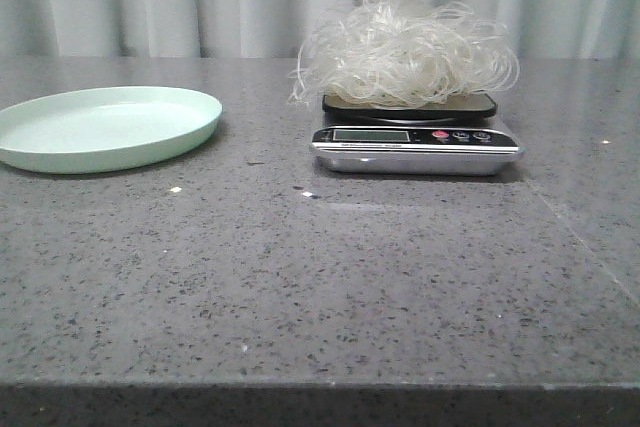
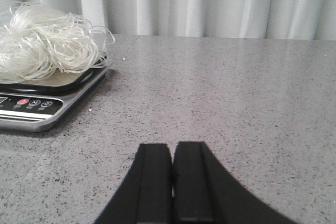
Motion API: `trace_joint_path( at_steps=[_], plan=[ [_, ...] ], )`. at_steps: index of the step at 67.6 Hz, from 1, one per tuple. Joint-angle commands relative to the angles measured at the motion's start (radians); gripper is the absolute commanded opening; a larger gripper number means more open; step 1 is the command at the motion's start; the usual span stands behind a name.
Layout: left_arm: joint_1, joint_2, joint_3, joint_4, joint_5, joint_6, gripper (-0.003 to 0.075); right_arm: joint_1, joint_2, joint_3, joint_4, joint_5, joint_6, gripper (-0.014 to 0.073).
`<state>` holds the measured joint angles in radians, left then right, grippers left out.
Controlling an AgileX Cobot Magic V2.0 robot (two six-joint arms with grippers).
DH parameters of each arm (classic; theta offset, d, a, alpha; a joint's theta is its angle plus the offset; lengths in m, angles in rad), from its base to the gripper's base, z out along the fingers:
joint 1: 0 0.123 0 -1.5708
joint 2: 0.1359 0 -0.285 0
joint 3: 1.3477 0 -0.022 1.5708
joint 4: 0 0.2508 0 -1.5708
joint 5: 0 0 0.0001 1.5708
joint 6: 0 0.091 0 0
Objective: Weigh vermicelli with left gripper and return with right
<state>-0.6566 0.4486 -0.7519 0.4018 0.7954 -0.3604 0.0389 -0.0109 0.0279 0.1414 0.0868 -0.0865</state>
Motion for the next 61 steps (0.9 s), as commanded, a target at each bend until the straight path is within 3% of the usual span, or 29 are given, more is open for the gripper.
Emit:
trace_joint_path(
  at_steps=[1,53,61],
  plan=[
    [-0.005,-0.062,0.035,-0.003,-0.088,-0.013,0.0135,0.000,-0.015,-0.008,-0.001,-0.087,-0.008,0.0151],
    [-0.005,-0.113,0.077,-0.014,-0.090,-0.013,0.0134,-0.002,-0.015,-0.008,-0.001,-0.087,-0.008,0.0151],
    [-0.005,-0.113,0.077,-0.014,-0.090,-0.013,0.0134,-0.004,-0.015,-0.009,-0.006,-0.242,-0.015,0.0151]
  ],
)
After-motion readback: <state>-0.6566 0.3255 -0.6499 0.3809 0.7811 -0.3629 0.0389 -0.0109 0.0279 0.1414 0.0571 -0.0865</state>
